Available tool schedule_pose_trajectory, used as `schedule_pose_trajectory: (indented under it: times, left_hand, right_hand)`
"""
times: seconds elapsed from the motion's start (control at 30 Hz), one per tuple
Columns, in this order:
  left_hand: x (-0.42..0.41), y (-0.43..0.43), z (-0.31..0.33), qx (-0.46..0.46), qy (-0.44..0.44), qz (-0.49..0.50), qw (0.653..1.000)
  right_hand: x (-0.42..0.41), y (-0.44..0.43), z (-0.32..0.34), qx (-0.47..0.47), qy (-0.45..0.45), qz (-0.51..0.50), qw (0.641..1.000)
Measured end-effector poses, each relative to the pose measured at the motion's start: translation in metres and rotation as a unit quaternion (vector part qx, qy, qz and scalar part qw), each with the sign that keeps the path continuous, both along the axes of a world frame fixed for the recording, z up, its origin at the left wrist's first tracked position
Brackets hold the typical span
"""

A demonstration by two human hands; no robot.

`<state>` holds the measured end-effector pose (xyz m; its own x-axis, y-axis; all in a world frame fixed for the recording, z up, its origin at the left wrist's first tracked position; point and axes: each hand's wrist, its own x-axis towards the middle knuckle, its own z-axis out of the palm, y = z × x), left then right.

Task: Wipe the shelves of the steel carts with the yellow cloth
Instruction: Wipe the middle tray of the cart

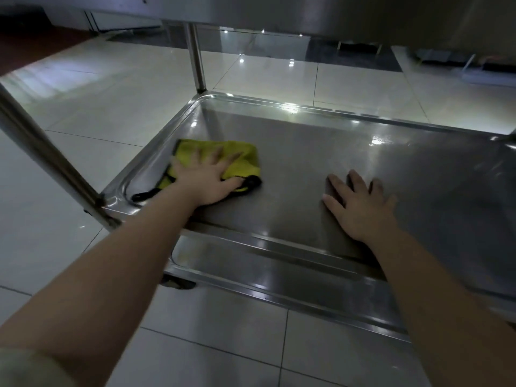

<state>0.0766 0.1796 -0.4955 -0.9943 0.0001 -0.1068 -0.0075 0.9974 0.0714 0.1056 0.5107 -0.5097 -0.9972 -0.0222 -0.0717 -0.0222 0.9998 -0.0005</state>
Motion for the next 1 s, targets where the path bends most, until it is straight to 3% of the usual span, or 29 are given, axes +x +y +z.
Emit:
schedule_pose_trajectory:
  times: [0.13,0.23,0.37,0.53,0.63,0.73,0.87,1.0]
  left_hand:
    - [0.008,0.124,0.001,0.011,0.009,-0.126,0.992]
    - [0.016,0.153,0.001,0.016,0.018,-0.148,0.989]
    - [0.033,0.095,-0.003,0.044,0.028,-0.124,0.991]
    - [0.046,-0.054,0.004,0.028,-0.006,0.069,0.997]
    - [0.05,-0.077,0.003,0.001,-0.03,0.126,0.992]
    - [0.053,-0.029,0.006,-0.003,-0.02,0.092,0.996]
    - [0.071,0.094,0.002,0.006,0.015,-0.058,0.998]
    - [0.091,0.172,-0.001,0.013,0.028,-0.129,0.991]
  right_hand:
    - [0.003,0.001,0.003,-0.018,0.019,0.001,1.0]
    - [0.006,0.005,0.003,-0.054,0.037,-0.001,0.998]
    - [0.004,0.009,0.001,-0.071,0.03,0.007,0.997]
    - [0.002,0.009,0.001,-0.069,0.031,0.012,0.997]
    - [0.004,0.002,0.003,-0.045,0.025,0.013,0.999]
    - [0.006,-0.003,0.007,-0.028,0.008,0.008,1.0]
    - [0.009,-0.004,0.01,-0.037,0.003,0.004,0.999]
    - [0.017,0.0,0.021,-0.192,0.089,-0.003,0.977]
